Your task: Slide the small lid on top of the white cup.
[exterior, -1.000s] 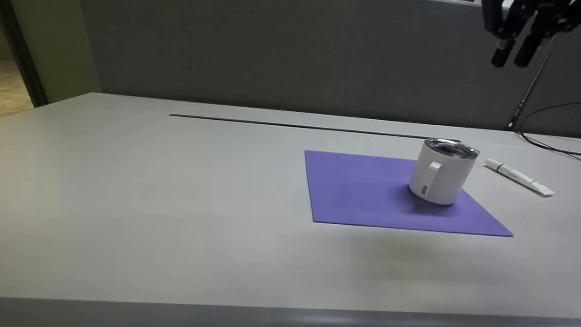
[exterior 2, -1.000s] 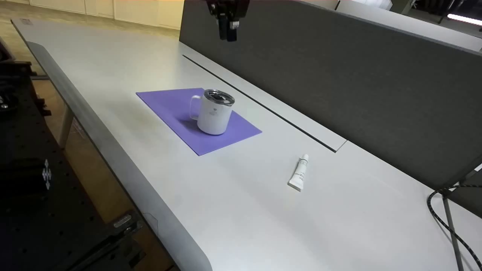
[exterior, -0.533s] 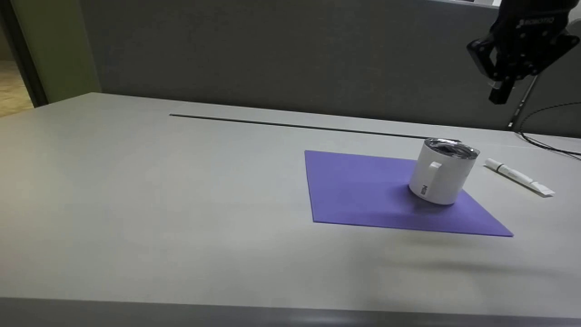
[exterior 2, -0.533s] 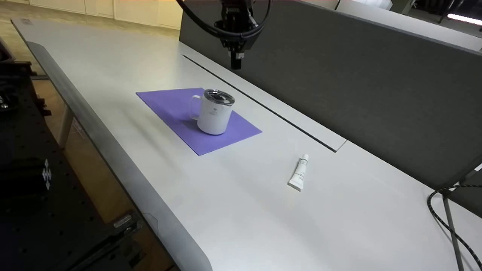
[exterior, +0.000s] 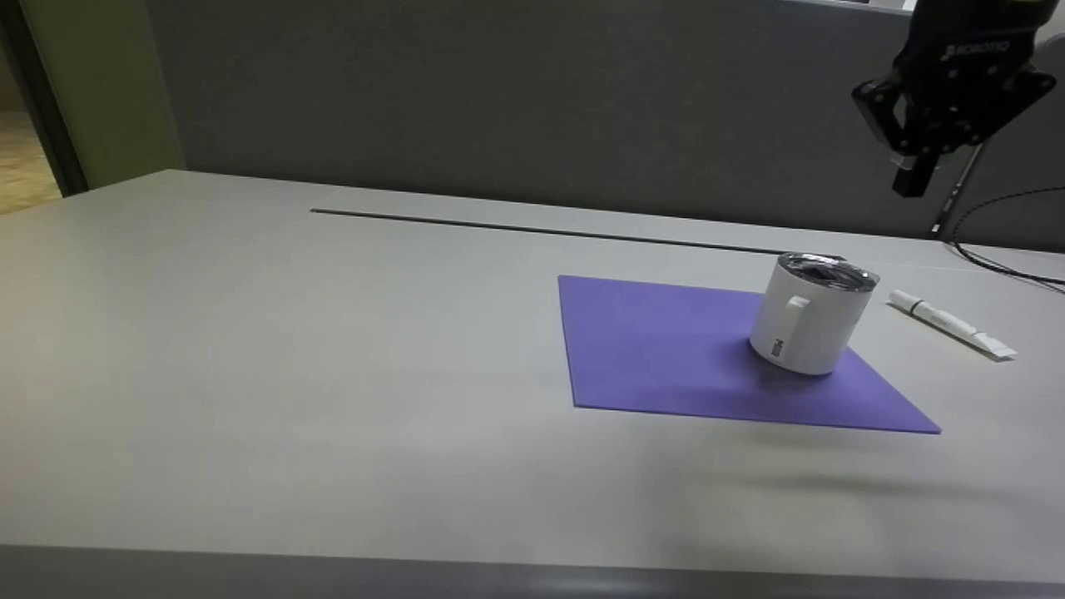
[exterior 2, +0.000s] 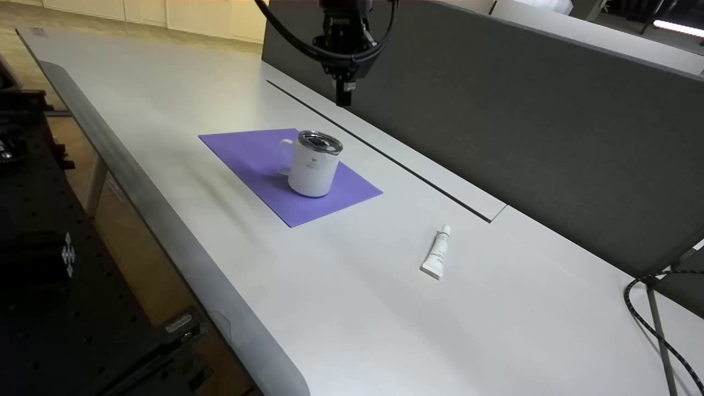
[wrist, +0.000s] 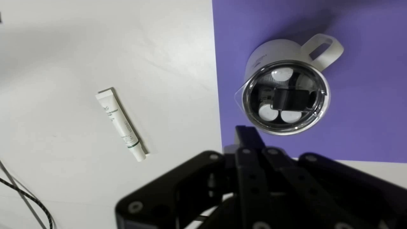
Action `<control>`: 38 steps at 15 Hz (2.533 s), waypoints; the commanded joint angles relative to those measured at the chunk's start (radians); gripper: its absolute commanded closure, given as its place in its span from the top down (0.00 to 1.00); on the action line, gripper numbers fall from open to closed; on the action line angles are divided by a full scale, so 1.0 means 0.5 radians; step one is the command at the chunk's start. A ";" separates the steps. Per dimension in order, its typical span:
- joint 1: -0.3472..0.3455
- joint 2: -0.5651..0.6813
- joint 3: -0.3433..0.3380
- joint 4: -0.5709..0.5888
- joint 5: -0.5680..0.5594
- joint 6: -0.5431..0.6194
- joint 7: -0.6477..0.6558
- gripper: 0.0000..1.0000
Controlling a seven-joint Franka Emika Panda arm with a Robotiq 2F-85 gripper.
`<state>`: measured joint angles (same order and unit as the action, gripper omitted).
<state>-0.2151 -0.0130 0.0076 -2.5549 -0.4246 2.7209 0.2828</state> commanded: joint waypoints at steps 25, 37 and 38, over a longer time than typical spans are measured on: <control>0.323 0.535 -0.243 0.103 0.651 0.437 -0.188 0.00; 0.214 0.574 -0.077 0.115 1.126 0.405 -0.469 0.00; 0.210 0.578 -0.076 0.116 1.132 0.410 -0.475 0.00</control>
<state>-0.0980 0.2354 -0.0515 -2.5198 0.1076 2.9313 0.0618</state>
